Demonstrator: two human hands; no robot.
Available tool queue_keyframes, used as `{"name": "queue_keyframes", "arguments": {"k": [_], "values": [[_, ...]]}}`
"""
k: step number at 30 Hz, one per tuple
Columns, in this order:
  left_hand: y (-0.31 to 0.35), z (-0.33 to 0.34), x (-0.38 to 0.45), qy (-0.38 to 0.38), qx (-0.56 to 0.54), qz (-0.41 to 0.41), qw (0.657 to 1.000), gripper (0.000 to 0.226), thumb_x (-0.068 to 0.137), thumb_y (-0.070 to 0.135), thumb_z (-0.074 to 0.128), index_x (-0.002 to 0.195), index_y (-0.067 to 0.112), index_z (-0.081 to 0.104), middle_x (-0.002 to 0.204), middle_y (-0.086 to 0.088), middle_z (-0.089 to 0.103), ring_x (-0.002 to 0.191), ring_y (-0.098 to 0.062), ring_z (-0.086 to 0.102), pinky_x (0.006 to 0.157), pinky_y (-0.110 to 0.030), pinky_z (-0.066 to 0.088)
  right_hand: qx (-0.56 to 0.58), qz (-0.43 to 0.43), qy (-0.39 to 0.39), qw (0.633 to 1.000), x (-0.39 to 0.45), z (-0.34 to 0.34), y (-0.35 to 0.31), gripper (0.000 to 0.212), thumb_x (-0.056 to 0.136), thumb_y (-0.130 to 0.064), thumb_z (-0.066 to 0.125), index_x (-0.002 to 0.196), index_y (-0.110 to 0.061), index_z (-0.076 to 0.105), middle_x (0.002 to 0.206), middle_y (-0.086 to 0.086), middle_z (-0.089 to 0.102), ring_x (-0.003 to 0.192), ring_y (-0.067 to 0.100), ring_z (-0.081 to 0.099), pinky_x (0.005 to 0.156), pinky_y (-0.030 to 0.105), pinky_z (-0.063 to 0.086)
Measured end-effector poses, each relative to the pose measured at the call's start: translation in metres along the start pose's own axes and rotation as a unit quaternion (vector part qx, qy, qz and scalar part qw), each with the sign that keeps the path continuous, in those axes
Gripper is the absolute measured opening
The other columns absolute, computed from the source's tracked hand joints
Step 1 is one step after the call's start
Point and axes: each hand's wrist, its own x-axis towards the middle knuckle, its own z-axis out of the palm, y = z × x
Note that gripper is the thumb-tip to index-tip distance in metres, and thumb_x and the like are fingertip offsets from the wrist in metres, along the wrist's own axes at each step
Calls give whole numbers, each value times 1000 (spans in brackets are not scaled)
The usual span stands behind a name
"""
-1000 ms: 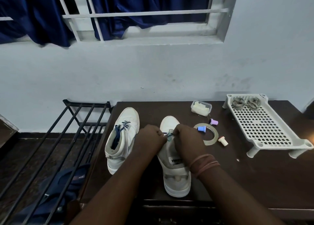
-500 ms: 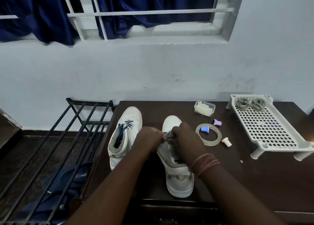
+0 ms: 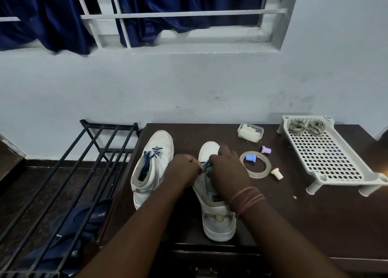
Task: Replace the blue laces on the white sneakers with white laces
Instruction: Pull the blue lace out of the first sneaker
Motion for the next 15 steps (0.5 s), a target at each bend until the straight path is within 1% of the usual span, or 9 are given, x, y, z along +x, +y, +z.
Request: {"name": "queue_keyframes", "arguments": {"k": [2,3,5,6,7,10,12,13,15], "values": [[-1,0,0,-1,-2,-3,1000,14,58,29,63,61,33,76,65,5,74,81,-23,72,85,-47,59,61,20,54,996,2,0,0,6,84,-13,57,79,-13,61,99,11,53,84,30,57,67,35,43],[-1,0,0,0,-4,-6,1000,13,59,28,65,62,33,76,65,4,73,81,-24,73,85,-48,59,122,57,103,986,5,-3,1,12,85,-12,57,72,-13,55,90,10,56,79,29,57,66,36,42],[-2,0,1,0,-7,-9,1000,12,58,28,67,62,32,77,64,3,73,81,-26,73,84,-49,59,270,171,216,922,10,-20,7,20,87,-12,55,68,-10,47,80,9,60,76,27,55,64,35,38],[-3,0,2,0,-7,-11,1000,12,57,29,67,63,31,77,64,3,73,81,-26,73,84,-49,59,311,216,252,891,12,-28,12,19,87,-13,55,70,-9,48,78,8,60,76,26,53,63,33,35],[-3,0,2,-1,-7,-12,1000,12,55,30,68,63,31,77,64,3,73,80,-26,73,84,-49,59,312,238,270,880,12,-33,15,17,86,-14,56,72,-9,49,80,7,58,77,25,52,64,31,33],[-2,1,2,-3,-11,-15,1000,13,54,31,68,63,30,77,64,2,73,80,-26,73,84,-48,60,172,158,256,938,8,-32,15,7,77,-12,60,84,-13,58,90,8,55,81,31,53,67,34,39],[-2,1,3,-5,-13,-13,1000,15,55,29,64,62,31,77,66,2,74,80,-25,73,85,-48,59,28,84,194,977,1,-18,8,30,69,-17,64,98,-22,64,104,8,57,87,33,53,73,38,40],[-3,2,4,-8,-14,-9,1000,17,55,29,62,62,31,77,67,2,74,80,-25,73,86,-48,59,-27,64,164,984,-2,-13,3,34,67,-21,66,100,-28,65,112,6,57,92,33,52,75,39,39],[-3,2,4,-10,-15,-1,1000,19,55,31,59,62,31,77,69,3,75,81,-23,73,87,-48,59,-94,33,126,987,-5,-6,-4,24,67,-24,64,91,-30,67,117,6,56,98,34,50,76,41,35]]}}
